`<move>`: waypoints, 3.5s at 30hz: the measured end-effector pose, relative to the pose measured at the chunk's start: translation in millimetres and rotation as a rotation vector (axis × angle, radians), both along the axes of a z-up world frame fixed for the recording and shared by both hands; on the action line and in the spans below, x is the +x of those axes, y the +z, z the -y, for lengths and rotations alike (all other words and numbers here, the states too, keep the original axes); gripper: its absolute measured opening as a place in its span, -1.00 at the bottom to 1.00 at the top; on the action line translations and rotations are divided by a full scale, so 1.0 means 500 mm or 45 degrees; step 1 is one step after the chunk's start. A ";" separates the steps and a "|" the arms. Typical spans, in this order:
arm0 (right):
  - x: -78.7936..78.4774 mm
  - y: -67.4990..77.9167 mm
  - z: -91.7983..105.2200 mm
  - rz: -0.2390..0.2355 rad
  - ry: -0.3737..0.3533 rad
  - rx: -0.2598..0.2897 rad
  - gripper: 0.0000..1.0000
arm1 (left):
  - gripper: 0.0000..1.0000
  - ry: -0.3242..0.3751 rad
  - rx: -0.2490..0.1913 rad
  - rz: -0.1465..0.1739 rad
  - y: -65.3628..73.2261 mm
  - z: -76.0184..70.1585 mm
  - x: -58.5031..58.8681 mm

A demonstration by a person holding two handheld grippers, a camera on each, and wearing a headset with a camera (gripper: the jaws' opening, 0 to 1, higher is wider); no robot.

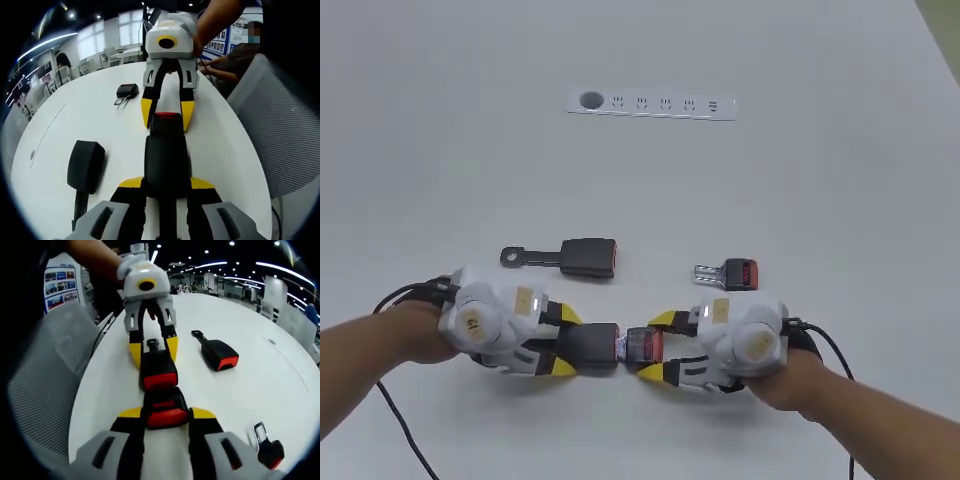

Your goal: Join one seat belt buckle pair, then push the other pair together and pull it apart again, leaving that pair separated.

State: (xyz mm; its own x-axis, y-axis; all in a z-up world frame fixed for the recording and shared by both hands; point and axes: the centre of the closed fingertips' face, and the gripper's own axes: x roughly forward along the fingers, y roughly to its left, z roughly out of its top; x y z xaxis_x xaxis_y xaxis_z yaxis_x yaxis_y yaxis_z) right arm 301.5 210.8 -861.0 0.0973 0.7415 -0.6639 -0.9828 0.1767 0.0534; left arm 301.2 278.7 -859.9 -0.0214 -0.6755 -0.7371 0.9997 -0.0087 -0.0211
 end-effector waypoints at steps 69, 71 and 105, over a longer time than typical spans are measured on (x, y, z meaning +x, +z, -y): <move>-0.003 0.003 -0.015 0.050 -0.075 -0.021 -0.02 | -0.28 0.044 0.072 -0.004 0.001 0.015 0.002; 0.000 0.020 -0.024 0.051 -0.111 0.034 0.20 | -0.16 0.074 0.070 -0.045 0.004 0.018 -0.005; 0.165 0.124 0.145 0.149 -0.447 0.120 0.90 | 0.57 0.428 -0.151 0.160 0.159 -0.015 0.161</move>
